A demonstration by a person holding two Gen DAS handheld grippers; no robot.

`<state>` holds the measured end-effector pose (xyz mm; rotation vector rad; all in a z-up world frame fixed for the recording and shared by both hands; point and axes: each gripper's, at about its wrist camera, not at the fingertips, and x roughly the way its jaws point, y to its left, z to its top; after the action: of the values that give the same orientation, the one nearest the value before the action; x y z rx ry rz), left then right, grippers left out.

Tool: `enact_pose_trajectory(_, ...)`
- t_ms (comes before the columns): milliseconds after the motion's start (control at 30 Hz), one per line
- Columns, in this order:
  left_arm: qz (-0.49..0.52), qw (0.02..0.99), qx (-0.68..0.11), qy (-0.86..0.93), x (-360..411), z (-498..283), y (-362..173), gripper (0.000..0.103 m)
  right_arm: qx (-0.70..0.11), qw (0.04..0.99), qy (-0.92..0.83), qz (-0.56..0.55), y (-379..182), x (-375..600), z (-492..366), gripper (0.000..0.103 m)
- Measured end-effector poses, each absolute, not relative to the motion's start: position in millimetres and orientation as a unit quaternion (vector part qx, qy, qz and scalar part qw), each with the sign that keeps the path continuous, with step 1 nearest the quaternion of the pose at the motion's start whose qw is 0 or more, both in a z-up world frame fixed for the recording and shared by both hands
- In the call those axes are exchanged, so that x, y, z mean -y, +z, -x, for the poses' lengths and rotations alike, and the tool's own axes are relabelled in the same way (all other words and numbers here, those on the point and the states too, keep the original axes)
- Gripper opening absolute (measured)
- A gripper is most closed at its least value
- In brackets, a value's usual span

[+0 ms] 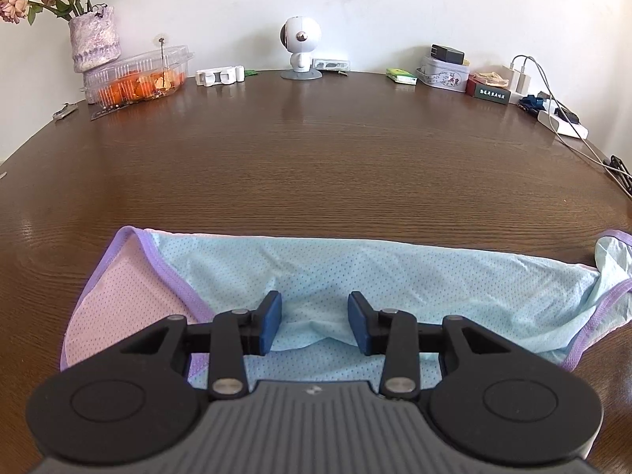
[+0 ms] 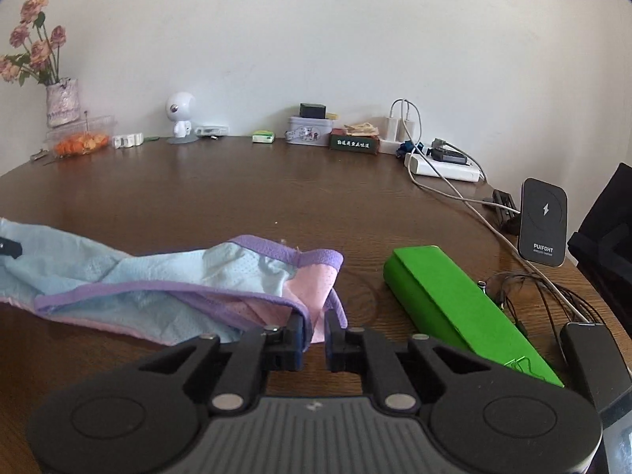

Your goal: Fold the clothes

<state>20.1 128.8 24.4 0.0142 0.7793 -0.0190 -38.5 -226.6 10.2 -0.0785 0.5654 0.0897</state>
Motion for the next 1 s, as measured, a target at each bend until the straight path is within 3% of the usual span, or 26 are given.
enact_pose_trajectory(67,-0.007,0.925,-0.379,-0.009,-129,-20,24,0.038,-0.262,0.961,0.080,0.028,28,228,48,0.043)
enact_pose_trajectory(133,-0.007,0.926,-0.378,-0.010,-129,-20,24,0.038,-0.244,0.963,0.115,0.019,46,227,44,0.053)
enact_pose_trajectory(233,-0.007,0.926,-0.376,-0.011,-130,-20,24,0.039,-0.242,0.956,0.165,0.004,64,224,9,0.053)
enact_pose_trajectory(400,-0.006,0.926,-0.376,-0.015,-131,-21,23,0.040,-0.375,0.899,0.223,0.035,32,207,-84,0.049)
enact_pose_trajectory(433,-0.007,0.926,-0.376,-0.015,-131,-21,24,0.040,-0.390,0.892,0.223,0.049,26,203,-89,0.043)
enact_pose_trajectory(467,-0.007,0.926,-0.377,-0.015,-131,-22,24,0.040,-0.404,0.885,0.222,0.064,21,199,-92,0.026)
enact_pose_trajectory(533,-0.005,0.926,-0.377,-0.015,-131,-22,23,0.040,-0.412,0.883,0.211,0.071,18,196,-88,0.004)
enact_pose_trajectory(767,-0.005,0.923,-0.384,-0.014,-130,-26,24,0.042,-0.281,0.950,0.135,-0.003,31,234,-22,0.004)
enact_pose_trajectory(933,-0.005,0.924,-0.383,-0.016,-131,-26,24,0.043,-0.314,0.942,0.119,0.001,4,233,-13,0.005)
enact_pose_trajectory(1000,-0.005,0.924,-0.383,-0.015,-130,-26,24,0.043,-0.303,0.947,0.103,0.019,8,230,-7,0.022)
